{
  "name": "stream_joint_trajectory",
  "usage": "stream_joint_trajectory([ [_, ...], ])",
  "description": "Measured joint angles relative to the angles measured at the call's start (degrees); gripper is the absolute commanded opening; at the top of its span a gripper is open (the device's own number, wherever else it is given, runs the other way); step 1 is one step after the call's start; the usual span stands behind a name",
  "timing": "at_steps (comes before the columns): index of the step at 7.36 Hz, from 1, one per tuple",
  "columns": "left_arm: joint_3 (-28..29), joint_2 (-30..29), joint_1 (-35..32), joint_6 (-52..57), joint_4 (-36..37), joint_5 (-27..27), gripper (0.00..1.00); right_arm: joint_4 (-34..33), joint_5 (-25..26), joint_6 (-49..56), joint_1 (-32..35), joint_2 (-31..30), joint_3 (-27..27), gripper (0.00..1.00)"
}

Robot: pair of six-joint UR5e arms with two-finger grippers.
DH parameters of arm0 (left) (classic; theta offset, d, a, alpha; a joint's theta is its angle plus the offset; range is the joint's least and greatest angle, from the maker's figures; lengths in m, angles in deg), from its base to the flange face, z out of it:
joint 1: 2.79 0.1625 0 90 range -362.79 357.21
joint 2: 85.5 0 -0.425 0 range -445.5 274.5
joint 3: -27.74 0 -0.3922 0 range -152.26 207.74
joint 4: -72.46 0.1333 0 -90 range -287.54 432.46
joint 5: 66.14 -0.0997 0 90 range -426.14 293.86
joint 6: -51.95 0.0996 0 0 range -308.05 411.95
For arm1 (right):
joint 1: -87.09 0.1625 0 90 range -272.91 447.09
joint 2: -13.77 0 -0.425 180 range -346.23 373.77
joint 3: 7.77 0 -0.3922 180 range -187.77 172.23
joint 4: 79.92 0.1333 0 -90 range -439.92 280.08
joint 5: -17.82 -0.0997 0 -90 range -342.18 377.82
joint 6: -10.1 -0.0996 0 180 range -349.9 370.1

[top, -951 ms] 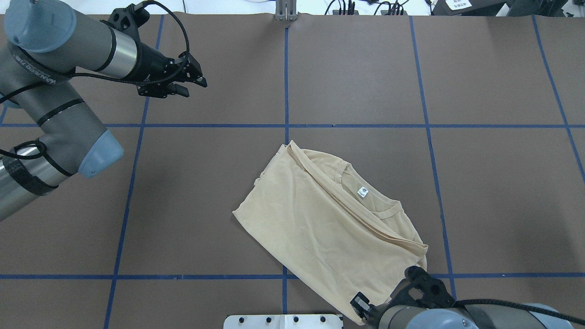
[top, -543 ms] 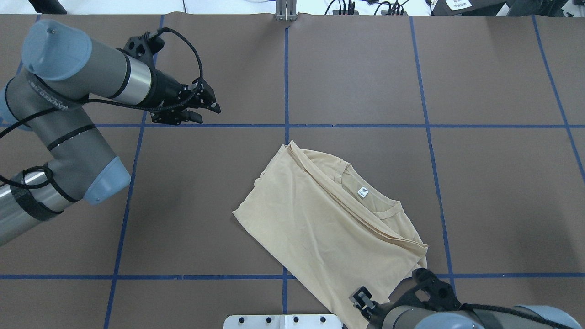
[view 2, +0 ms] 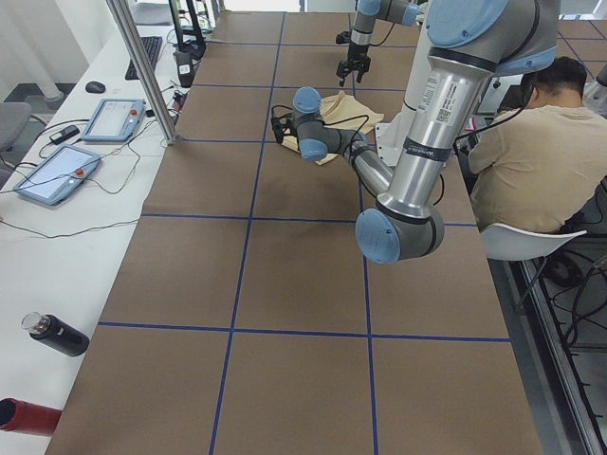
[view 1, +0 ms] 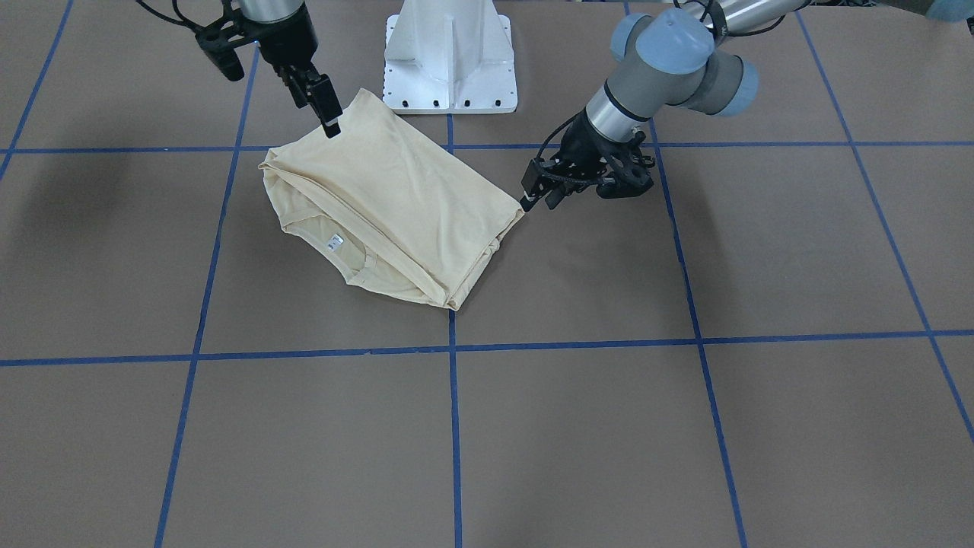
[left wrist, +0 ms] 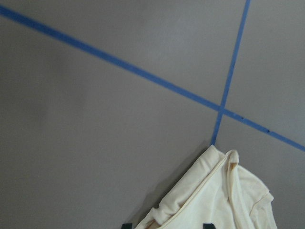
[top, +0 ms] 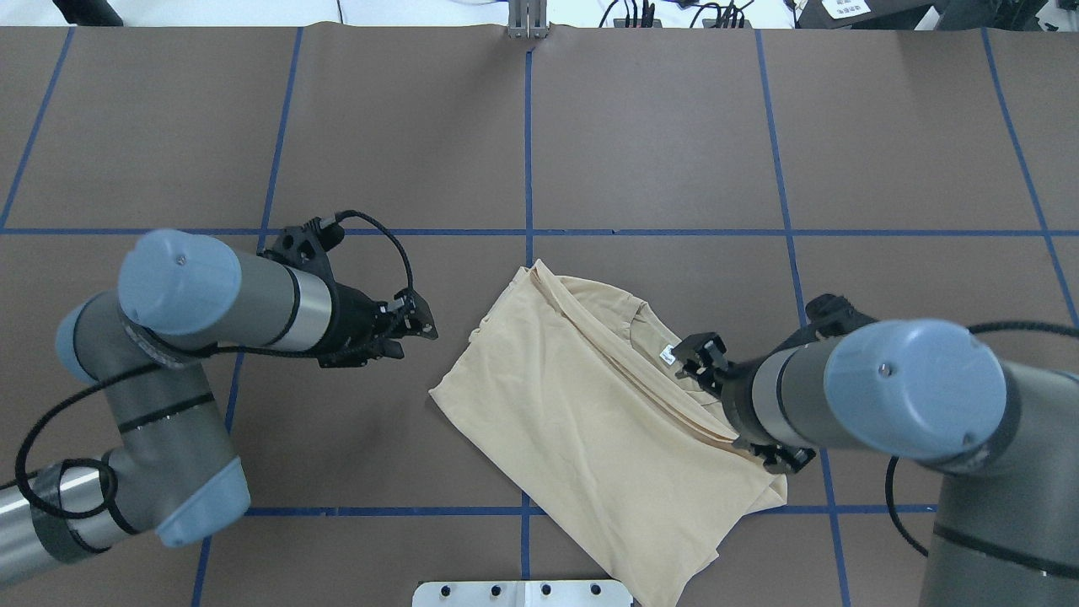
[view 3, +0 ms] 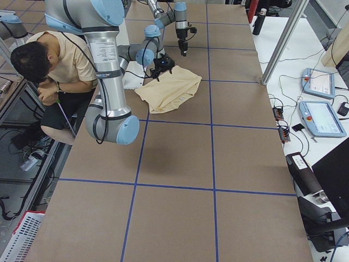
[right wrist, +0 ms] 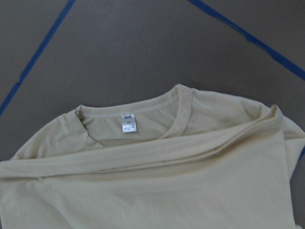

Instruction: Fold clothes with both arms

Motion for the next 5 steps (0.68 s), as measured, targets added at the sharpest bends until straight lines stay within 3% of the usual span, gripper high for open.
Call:
stream_joint_trajectory([
  [2,0.33,0.03,5.35,-0.73,2.65,-5.84,0.57,4.22,-3.71,7.4,7.33,0.34,4.31,1.0],
  [5,1.55,-0.27,6.46,1.28,3.11,-8.81,0.55,7.56,-4.2,9.41,9.72,0.09,7.73,1.0],
])
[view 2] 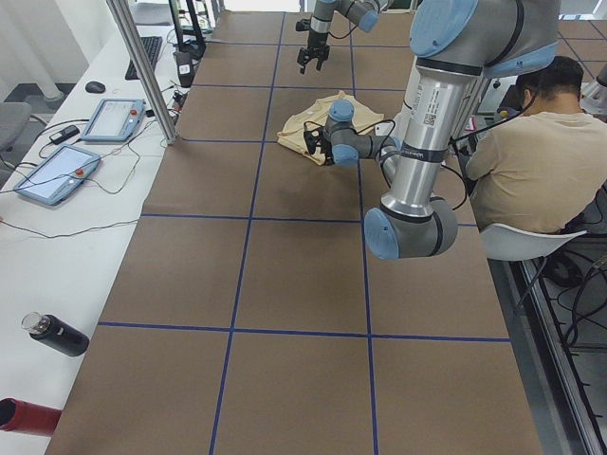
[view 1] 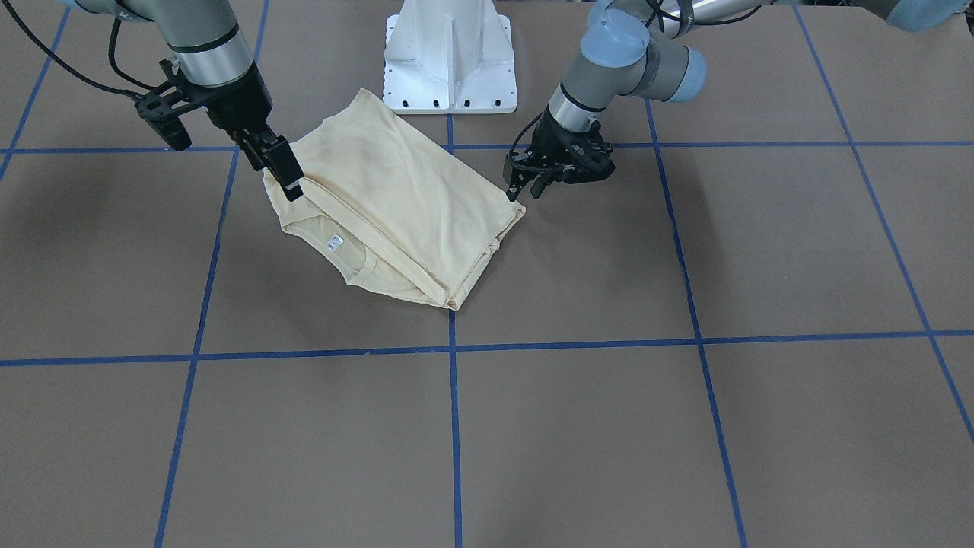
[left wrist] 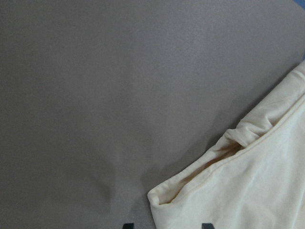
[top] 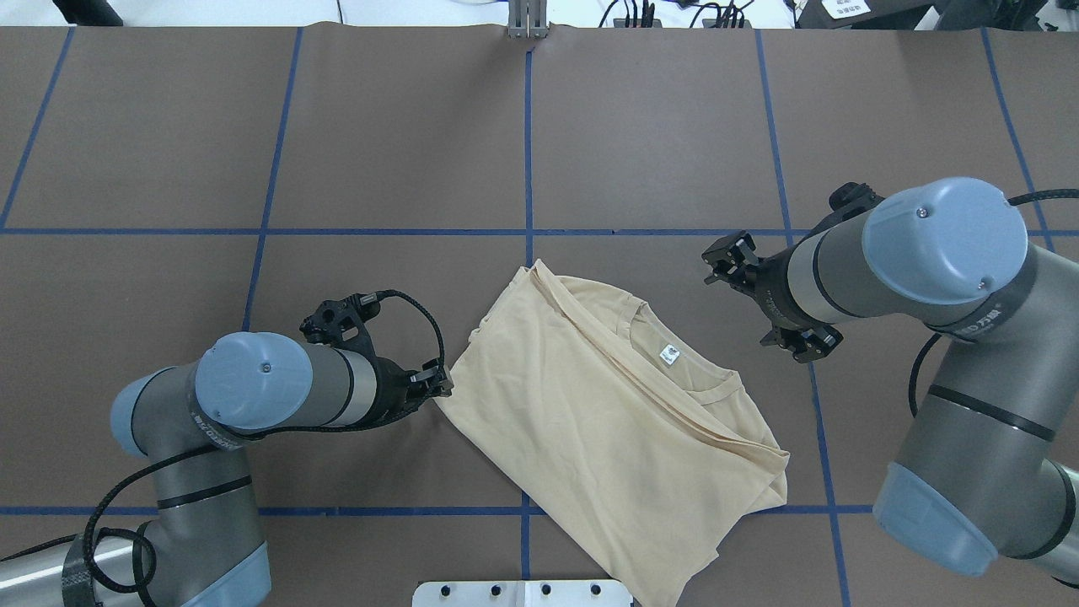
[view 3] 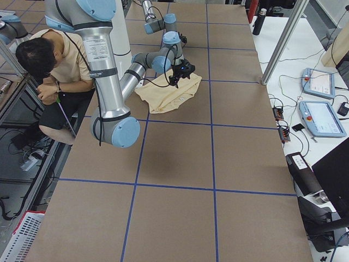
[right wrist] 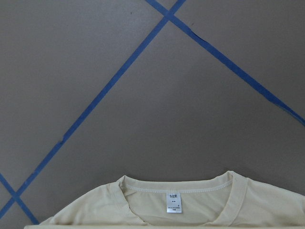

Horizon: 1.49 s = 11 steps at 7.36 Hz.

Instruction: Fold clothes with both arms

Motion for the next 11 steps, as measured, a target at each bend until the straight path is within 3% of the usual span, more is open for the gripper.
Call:
stream_joint_trajectory([
  [5,2.25,-1.18,0.18,2.04,-0.22,-2.19,0.49,0.24,0.18,0.06,0.1,-0.17,1.36,1.0],
  [8,3.39,-2.28,0.25,2.2,-0.33,-2.23,0.0,0.26,0.12,0.06,0.03,-0.23,2.01,1.0],
  [11,3.41,-2.51,0.0,2.42,-0.08,-2.22,0.0,0.26,0.16,0.03,0.01,-0.26,2.24,1.0],
])
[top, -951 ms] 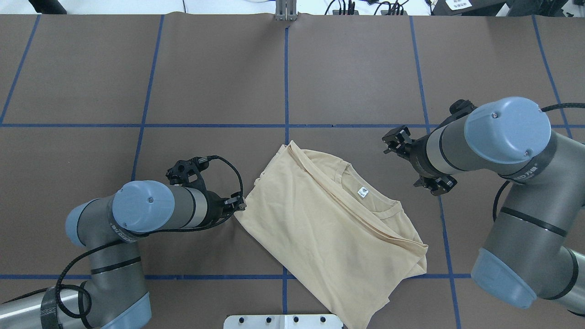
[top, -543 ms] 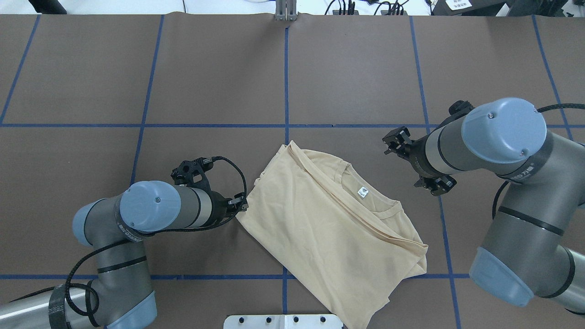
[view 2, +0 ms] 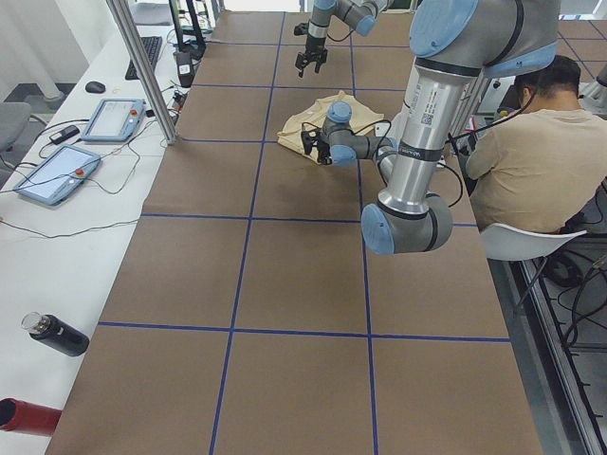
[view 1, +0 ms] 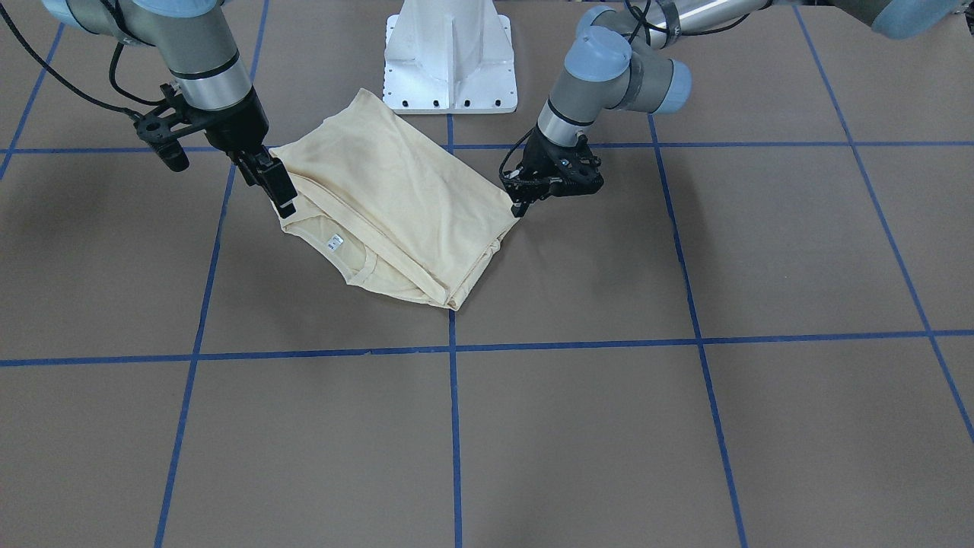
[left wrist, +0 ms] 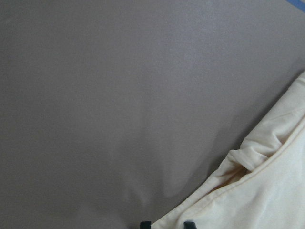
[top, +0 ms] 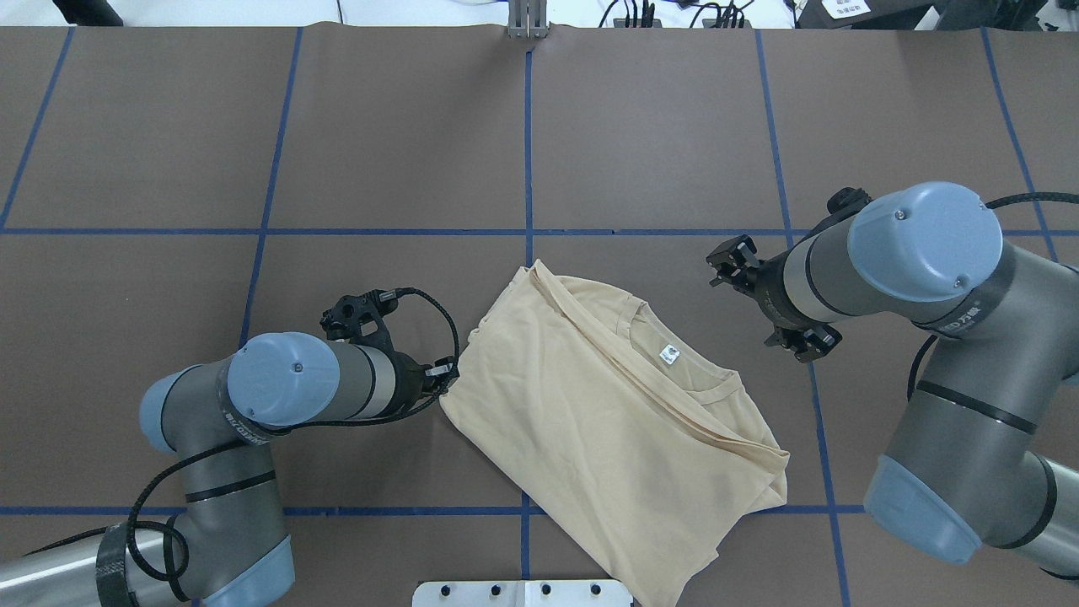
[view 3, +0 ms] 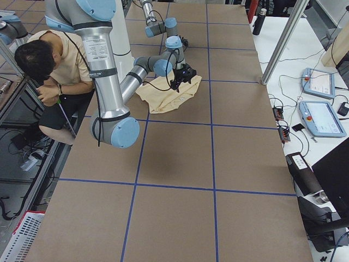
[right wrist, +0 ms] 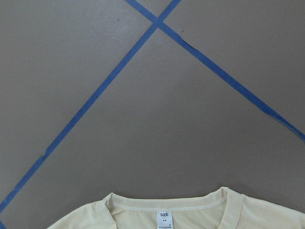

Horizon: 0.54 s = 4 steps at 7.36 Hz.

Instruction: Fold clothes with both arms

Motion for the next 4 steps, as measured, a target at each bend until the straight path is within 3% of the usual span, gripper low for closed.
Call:
stream_joint_trajectory([
  [2,0.09,-0.17,-3.48,5.51,0.1,0.12,0.0,0.0,0.01,0.01,-0.03,0.0,0.18,1.0],
  [4,4.97,-3.75,-10.07,13.7,-0.23,0.27,0.0,0.37,-0.01,-0.13,-0.27,0.44,1.28,1.0],
])
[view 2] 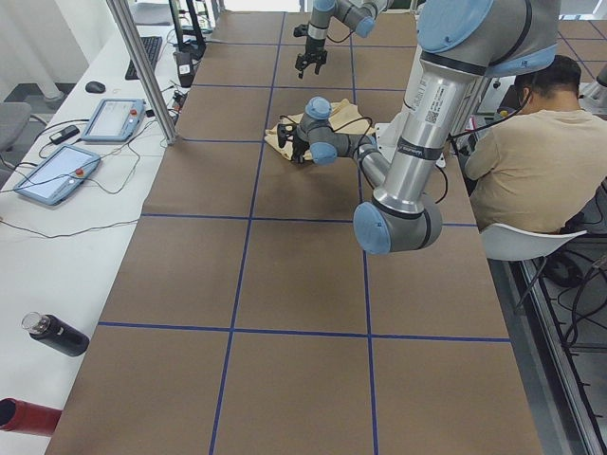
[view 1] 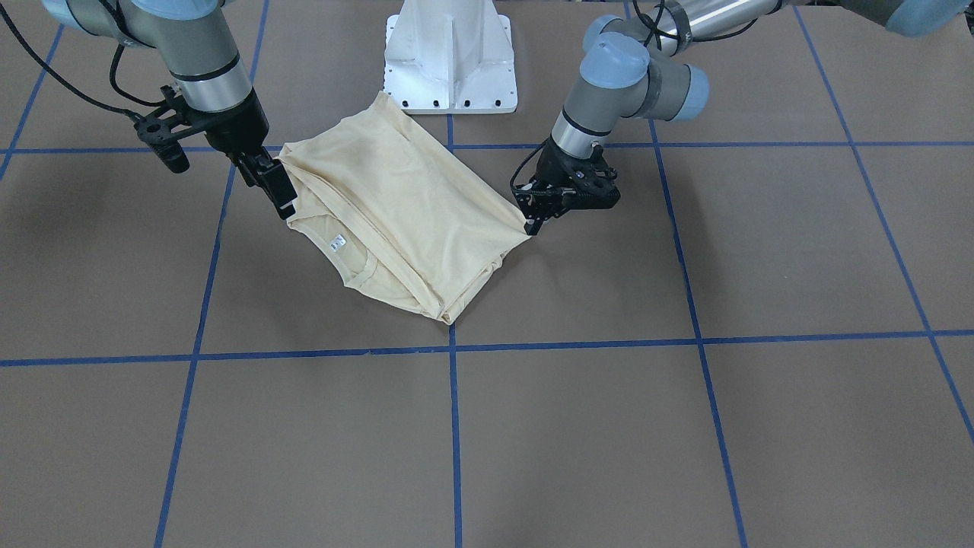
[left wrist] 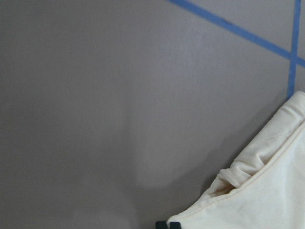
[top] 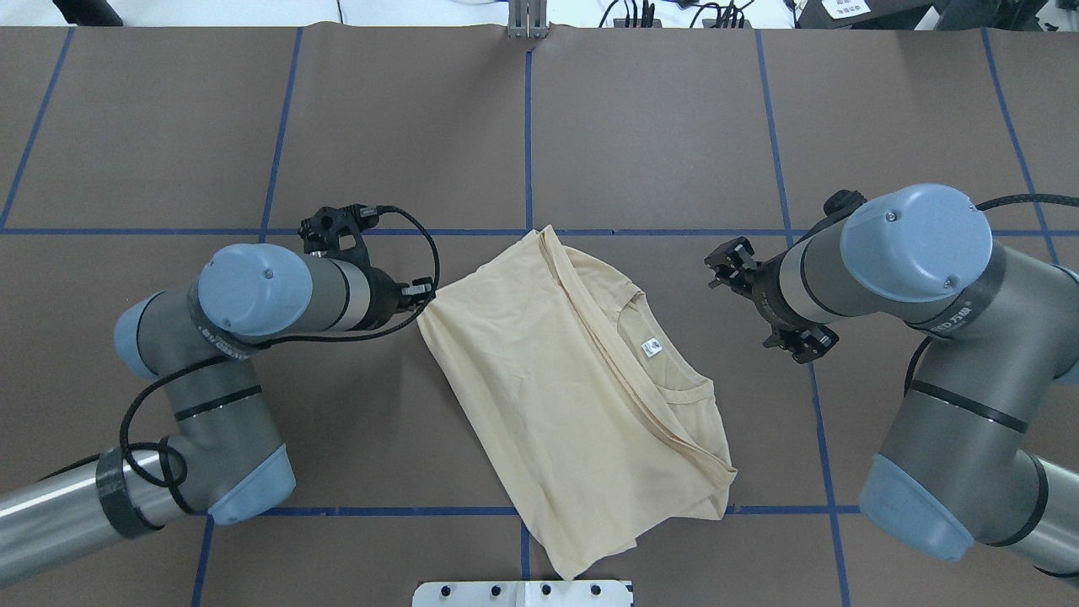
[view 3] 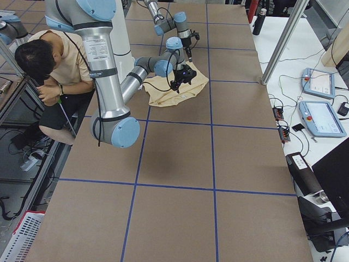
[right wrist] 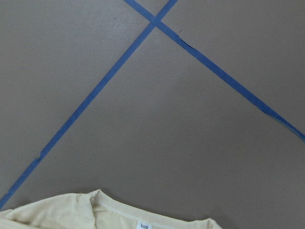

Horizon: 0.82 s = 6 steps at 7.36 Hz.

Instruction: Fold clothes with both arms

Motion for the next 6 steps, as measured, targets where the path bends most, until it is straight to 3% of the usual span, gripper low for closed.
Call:
stream_joint_trajectory([
  [1,5.44,-3.88,-2.9,2.11,-0.98,0.05,0.0,1.71,-0.04,-0.12,-0.37,0.33,1.27,1.0],
  [2,12.28,-8.55,-5.47,3.49,-3.56,0.06,0.14,5.17,0.0,-0.31,-1.13,0.5,3.08,1.0],
  [3,19.55,-13.03,-7.49,4.46,-7.34,0.07,0.5,8.63,0.84,-0.43,-2.57,0.81,4.76,1.0],
  [4,24.99,-16.22,-8.87,5.35,-10.39,0.09,0.54,10.55,3.6,-0.52,-5.01,1.89,5.93,1.0],
  [6,27.15,-17.32,-10.22,6.99,-11.93,0.6,0.52,11.17,9.75,-0.68,-10.26,5.97,8.16,1.0],
])
